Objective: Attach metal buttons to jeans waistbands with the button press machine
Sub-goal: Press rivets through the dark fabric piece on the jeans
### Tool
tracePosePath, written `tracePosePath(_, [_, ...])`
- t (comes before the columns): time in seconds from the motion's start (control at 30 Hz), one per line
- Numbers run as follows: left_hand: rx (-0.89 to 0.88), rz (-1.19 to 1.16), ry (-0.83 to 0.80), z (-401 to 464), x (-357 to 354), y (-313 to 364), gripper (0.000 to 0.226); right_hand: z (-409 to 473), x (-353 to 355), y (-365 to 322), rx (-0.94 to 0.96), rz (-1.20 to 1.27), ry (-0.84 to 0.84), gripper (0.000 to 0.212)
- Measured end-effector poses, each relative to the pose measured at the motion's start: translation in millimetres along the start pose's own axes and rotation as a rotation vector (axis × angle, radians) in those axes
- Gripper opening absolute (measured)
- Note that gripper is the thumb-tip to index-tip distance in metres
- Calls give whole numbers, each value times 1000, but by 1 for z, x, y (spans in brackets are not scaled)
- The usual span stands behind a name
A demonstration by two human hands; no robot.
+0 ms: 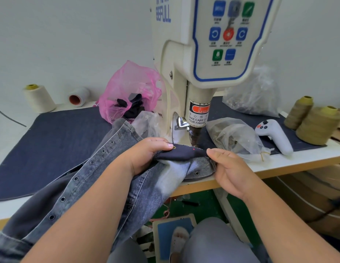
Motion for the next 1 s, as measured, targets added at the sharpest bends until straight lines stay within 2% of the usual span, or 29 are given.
tracePosePath(0.17, [-15,-31,-26,0,-1,0,21,1,4,0,31,24,6,38])
tracePosePath(0.37, [-27,-42,-34,1,-1,0,25,0,5,0,42,24,1,26])
tracePosePath(0.5, [-48,-70,-41,0,0,0,20,-2,2,-1,61,19,-17,21])
tracePosePath(1.0, [-39,11,49,0,2,1,16,-3,-1,-2,37,1,-30,22])
Point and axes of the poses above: each hand's wrist, its own z-axis towards the middle knuckle, its own x-axis out of the back of the hand, y = z × x, the point moved 7 cm from there along z, towards the middle knuckle, and after that the axes turned 2 degrees about -y, right-handed, at the moved point
